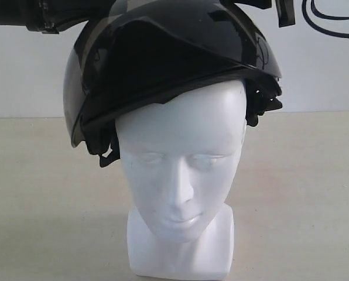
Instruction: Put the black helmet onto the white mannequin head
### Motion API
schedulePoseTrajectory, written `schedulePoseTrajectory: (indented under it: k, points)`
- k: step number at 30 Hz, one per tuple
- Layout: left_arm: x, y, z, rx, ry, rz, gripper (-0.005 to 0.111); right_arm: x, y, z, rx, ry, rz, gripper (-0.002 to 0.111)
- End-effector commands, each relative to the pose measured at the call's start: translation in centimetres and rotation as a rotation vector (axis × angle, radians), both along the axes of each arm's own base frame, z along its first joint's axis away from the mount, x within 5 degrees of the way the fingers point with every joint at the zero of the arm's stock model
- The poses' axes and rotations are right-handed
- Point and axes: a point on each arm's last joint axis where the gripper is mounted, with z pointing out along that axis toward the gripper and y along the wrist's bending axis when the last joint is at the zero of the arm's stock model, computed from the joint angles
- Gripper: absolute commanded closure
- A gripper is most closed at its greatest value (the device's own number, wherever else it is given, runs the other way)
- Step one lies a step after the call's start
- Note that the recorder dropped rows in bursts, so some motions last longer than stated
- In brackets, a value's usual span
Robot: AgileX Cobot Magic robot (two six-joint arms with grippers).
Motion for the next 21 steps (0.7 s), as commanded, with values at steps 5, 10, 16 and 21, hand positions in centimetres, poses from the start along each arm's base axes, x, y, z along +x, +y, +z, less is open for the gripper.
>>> schedulePoseTrajectory:
  k: [5,10,16,21]
  points:
    - [-1.4,-0.5,-0.7,0.071,0.031,-0.075,0.102,-1.7,0.0,0.6,-0.075,-0.001,0.036,0.108]
    - [-1.4,-0.6,-0.8,0.068,0.043,-0.076,0.102,-2.2,-0.1,0.9,-0.101,0.001,0.026,0.108]
    - [-1.8,-1.8,-0.8,0.068,0.042,-0.118,0.102,-3.3,1.7,0.7,-0.154,0.008,0.082,0.108]
    - [-1.9,-1.9,-0.8,0.067,0.046,-0.119,0.102,-3.7,2.2,0.2,-0.217,0.026,0.087,0.108]
